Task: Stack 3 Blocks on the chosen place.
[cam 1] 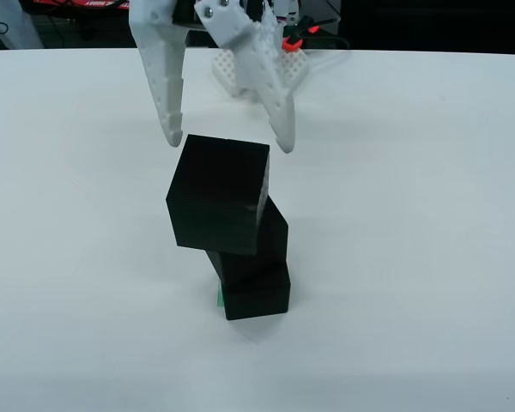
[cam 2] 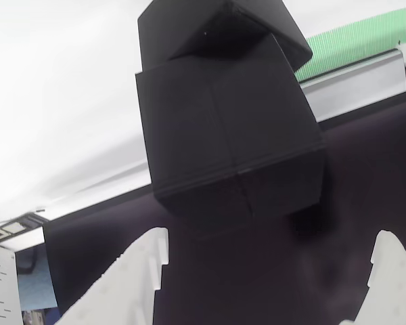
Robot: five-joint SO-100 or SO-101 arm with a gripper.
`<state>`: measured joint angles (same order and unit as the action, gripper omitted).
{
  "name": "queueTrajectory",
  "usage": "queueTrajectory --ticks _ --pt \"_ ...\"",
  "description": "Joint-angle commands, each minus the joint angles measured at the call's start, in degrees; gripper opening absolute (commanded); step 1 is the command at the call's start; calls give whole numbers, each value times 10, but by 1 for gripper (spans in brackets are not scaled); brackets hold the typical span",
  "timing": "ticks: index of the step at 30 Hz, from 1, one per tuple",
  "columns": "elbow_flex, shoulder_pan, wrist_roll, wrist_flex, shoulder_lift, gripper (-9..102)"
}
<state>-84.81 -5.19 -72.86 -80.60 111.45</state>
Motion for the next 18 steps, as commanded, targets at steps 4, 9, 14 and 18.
queueTrajectory --ticks 4,9,14,18 --pt "-13 11 6 -14 89 17" --pt "-45 20 46 2 156 2" --pt "-78 36 156 42 221 0" --pt "-157 39 269 141 287 0"
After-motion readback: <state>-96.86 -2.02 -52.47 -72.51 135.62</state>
